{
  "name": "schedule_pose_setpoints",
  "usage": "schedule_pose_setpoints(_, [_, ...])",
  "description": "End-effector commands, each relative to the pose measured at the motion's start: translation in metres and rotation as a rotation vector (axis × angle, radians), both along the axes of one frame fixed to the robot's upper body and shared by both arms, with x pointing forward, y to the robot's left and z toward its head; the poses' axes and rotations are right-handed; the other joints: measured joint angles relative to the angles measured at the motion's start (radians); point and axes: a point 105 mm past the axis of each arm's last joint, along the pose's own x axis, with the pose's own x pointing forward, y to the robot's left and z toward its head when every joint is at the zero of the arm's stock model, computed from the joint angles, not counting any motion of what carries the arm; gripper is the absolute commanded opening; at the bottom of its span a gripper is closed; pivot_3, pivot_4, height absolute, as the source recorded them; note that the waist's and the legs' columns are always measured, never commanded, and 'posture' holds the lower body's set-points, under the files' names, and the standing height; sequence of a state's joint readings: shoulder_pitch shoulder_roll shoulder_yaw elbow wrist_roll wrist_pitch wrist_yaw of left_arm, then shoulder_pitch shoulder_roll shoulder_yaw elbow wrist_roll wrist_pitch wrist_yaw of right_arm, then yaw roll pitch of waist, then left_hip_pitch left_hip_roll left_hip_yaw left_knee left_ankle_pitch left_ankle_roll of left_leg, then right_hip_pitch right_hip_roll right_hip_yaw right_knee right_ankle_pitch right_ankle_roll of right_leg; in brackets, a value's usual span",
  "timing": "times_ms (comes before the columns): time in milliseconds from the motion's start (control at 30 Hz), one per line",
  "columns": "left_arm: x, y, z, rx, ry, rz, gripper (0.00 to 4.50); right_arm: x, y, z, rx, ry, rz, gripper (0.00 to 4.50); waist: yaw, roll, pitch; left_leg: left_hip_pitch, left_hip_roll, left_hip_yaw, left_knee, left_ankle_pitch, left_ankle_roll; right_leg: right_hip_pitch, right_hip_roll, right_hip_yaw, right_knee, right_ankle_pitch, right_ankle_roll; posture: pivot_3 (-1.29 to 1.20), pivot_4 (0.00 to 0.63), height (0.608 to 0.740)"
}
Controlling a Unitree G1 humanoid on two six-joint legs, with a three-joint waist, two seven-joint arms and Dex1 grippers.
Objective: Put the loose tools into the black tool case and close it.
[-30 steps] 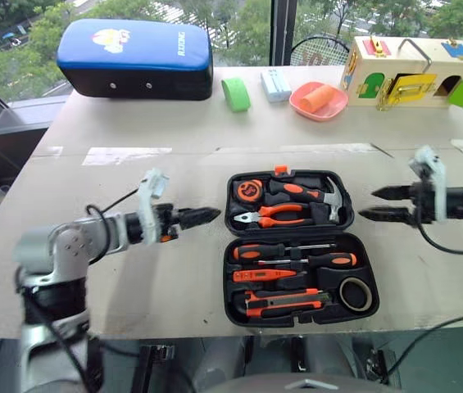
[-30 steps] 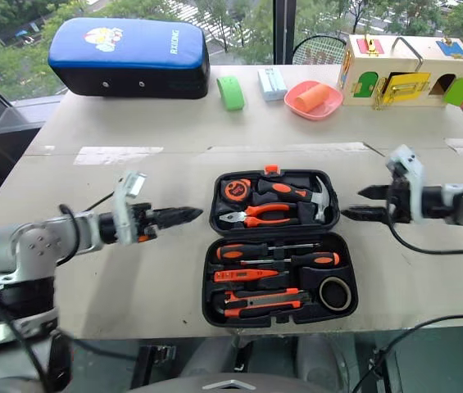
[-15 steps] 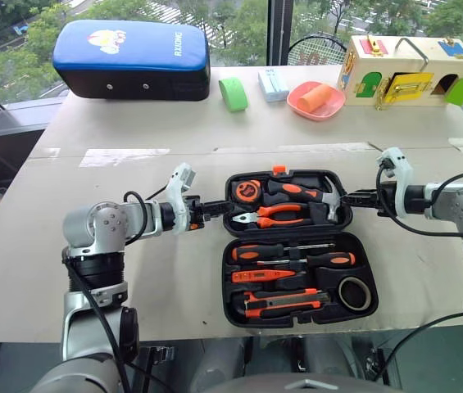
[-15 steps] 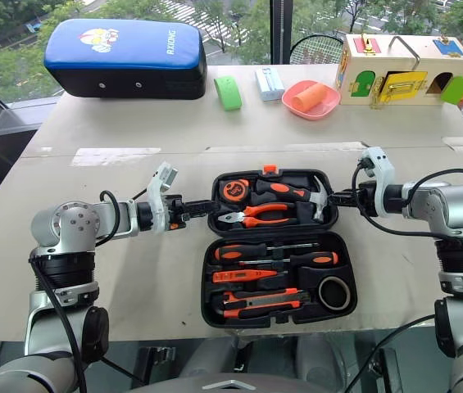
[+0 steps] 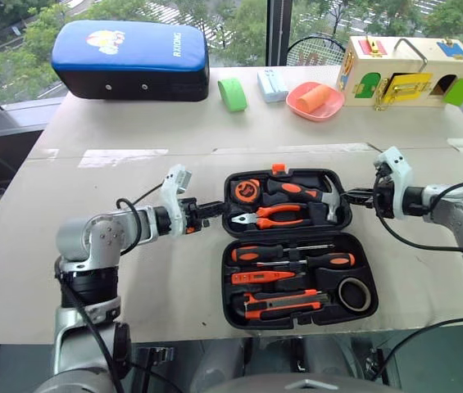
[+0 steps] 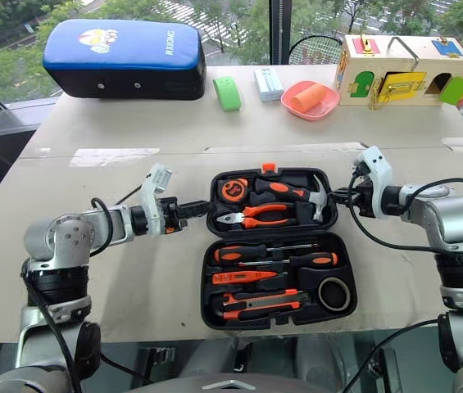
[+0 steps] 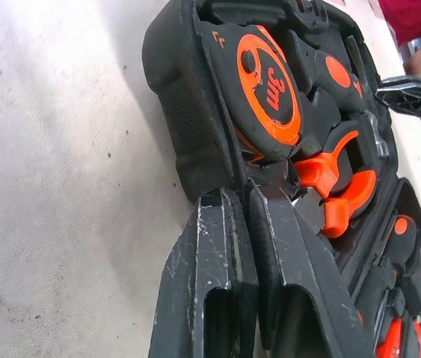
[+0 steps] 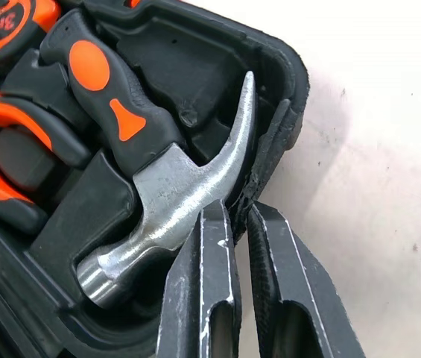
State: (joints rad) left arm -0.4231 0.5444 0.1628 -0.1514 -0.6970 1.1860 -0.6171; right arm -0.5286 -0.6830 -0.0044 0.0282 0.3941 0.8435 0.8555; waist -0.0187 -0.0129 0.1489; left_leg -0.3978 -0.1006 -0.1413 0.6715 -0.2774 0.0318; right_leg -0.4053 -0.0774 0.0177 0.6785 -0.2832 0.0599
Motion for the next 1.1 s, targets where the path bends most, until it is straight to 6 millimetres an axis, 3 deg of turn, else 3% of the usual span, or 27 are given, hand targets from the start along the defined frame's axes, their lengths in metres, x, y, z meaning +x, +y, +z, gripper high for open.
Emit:
schedule_pose_setpoints(33, [0.001,-0.018,0.024,0.049,-0.288,-0.093,0.08,0.006,0.012,0.050,0.032,-0.313,0.031,0.00,0.001,0.000,0.000,0.000,0.000,0.000,0.000,0.000,0.000,0.000,0.000,0.000,0.001,0.000,0.000,0.00,0.150,0.735])
schedule_pose_setpoints(167, [0.004,-0.021,0.044,0.012,-0.494,-0.072,0.08,0.010,0.011,0.068,0.001,-0.511,0.010,0.00,0.012,0.001,0.001,0.000,0.000,0.000,0.001,0.001,-0.001,0.000,0.000,0.000,0.001,0.000,0.000,0.00,0.150,0.735])
schedule_pose_setpoints(367, [0.022,-0.014,0.067,0.174,-0.803,0.026,0.08,0.012,0.010,0.079,-0.124,-0.815,-0.003,0.00,0.010,0.001,0.001,-0.002,0.000,0.000,-0.001,0.001,-0.001,-0.002,0.000,-0.001,0.000,0.000,0.000,0.00,0.150,0.735])
schedule_pose_setpoints(567, [0.018,-0.011,0.060,0.351,-1.032,-0.008,0.08,0.004,0.004,0.058,-0.343,-1.022,0.078,0.00,0.000,0.001,0.001,-0.003,0.000,0.003,-0.002,0.001,-0.001,-0.006,0.001,0.000,0.000,0.000,0.000,0.00,0.150,0.735])
schedule_pose_setpoints(700, [0.004,-0.001,0.041,0.470,-1.125,-0.052,0.08,-0.015,-0.003,0.029,-0.514,-1.134,0.217,0.00,0.000,0.001,0.001,-0.001,0.000,0.004,-0.003,0.001,-0.001,-0.006,0.002,0.001,0.000,0.000,0.000,0.00,0.150,0.735])
schedule_pose_setpoints(900, [-0.023,0.026,0.030,0.524,-1.128,-0.006,0.08,-0.044,-0.009,0.009,-0.520,-1.111,0.318,0.00,-0.005,0.000,0.000,0.002,0.002,0.007,-0.003,0.001,-0.001,-0.005,0.004,0.008,0.002,0.000,0.000,0.00,0.150,0.735])
schedule_pose_setpoints(933, [-0.028,0.028,0.030,0.523,-1.118,0.000,0.83,-0.051,-0.007,0.010,-0.513,-1.113,0.340,0.57,-0.008,0.001,0.000,0.002,0.002,0.007,-0.004,0.001,-0.001,-0.005,0.005,0.011,0.002,0.000,0.000,0.00,0.150,0.735])
schedule_pose_setpoints(967, [-0.034,0.029,0.030,0.531,-1.109,0.003,1.10,-0.057,-0.006,0.012,-0.515,-1.114,0.364,0.84,-0.010,0.001,0.000,0.002,0.003,0.007,-0.004,0.001,-0.001,-0.005,0.005,0.012,0.002,0.000,0.000,0.00,0.150,0.735])
schedule_pose_setpoints(1033, [-0.060,0.046,0.028,0.514,-0.963,0.049,1.99,-0.085,-0.012,0.009,-0.458,-0.896,0.462,1.72,-0.014,0.001,0.000,0.002,0.003,0.007,-0.005,0.001,-0.001,-0.006,0.005,0.012,0.002,0.000,0.000,0.00,0.150,0.735])
schedule_pose_setpoints(1100, [-0.085,0.057,0.022,0.487,-0.827,0.061,1.99,-0.112,-0.015,0.001,-0.380,-0.675,0.546,1.72,-0.011,0.001,0.000,0.000,0.003,0.007,-0.003,0.000,0.000,-0.006,0.005,0.012,0.001,0.001,-0.001,0.00,0.150,0.735])
